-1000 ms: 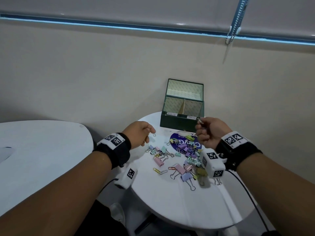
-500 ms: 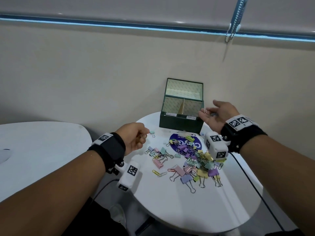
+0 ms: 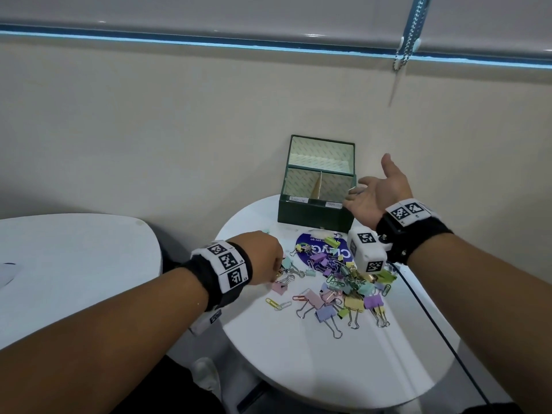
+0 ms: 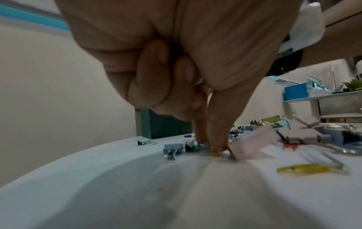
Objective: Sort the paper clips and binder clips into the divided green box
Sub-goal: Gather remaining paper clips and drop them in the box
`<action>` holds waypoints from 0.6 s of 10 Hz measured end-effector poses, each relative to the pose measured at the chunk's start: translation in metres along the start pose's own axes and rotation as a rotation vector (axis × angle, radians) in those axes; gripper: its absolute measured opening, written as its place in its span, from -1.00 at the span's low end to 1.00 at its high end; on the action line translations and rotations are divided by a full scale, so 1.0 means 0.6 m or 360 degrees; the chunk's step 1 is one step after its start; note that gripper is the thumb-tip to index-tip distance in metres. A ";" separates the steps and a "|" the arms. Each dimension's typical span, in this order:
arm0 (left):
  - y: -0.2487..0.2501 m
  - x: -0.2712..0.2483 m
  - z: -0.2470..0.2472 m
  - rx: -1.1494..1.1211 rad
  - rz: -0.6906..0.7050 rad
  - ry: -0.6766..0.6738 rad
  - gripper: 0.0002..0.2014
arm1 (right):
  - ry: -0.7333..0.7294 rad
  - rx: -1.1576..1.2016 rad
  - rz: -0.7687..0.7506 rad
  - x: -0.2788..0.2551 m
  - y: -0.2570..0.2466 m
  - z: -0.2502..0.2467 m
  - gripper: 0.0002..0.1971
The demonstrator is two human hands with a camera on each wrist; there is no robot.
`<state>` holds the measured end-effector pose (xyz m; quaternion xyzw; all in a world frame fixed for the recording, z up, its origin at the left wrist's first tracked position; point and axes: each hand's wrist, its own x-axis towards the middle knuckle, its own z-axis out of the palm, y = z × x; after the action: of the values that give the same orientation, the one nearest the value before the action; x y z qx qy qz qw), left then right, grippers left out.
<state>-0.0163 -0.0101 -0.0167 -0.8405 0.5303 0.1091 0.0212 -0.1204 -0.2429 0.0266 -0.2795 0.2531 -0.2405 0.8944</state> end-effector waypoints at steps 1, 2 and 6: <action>-0.002 -0.003 0.002 -0.0033 0.0062 0.0027 -0.83 | 0.0010 0.0047 0.0026 0.003 -0.005 -0.013 -0.08; -0.011 0.000 0.000 -0.0110 0.0031 -0.0018 -0.83 | 0.0057 -0.0186 -0.0081 0.001 -0.010 -0.015 -0.22; 0.012 0.008 -0.012 0.0053 0.0132 -0.0133 -0.87 | 0.0303 -0.0791 -0.0039 0.038 -0.006 0.013 -0.61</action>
<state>-0.0200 -0.0184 -0.0103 -0.8121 0.5649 0.1362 0.0527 -0.0997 -0.2555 0.0272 -0.4699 0.3839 -0.2069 0.7675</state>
